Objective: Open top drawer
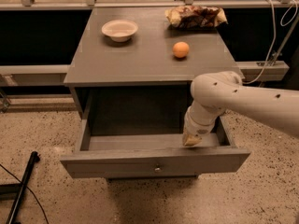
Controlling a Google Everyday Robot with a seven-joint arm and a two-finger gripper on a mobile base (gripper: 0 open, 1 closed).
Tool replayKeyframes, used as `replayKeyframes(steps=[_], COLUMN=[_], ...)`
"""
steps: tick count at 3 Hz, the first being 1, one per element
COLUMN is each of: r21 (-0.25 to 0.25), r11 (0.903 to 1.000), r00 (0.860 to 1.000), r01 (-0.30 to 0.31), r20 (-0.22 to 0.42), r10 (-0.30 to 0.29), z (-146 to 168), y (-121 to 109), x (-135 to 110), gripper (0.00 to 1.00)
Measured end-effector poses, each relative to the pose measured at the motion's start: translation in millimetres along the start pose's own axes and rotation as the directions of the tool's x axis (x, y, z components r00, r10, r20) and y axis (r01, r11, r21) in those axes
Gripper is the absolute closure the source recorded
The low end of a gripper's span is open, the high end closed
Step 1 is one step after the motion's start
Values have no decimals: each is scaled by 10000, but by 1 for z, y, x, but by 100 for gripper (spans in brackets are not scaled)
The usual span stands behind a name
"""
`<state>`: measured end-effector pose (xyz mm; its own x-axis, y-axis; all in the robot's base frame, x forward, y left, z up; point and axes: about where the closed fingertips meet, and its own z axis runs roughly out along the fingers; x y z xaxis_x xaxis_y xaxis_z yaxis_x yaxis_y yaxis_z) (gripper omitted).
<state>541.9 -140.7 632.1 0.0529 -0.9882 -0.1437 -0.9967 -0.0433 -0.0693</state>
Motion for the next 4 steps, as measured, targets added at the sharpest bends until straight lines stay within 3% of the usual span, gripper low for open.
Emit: replayKeyframes(steps=[1,2,4], r21=[-379,-658,-1209], r11=[9991,9978,9926], r00=[9998,9999,9988], r01=[-198,-127,106], r20=[-62,-24,480], r10=[195,126,-48], z=[18,15,-12], y=[16,29,65], x=[-7,-14,-24], gripper=[100,100,100])
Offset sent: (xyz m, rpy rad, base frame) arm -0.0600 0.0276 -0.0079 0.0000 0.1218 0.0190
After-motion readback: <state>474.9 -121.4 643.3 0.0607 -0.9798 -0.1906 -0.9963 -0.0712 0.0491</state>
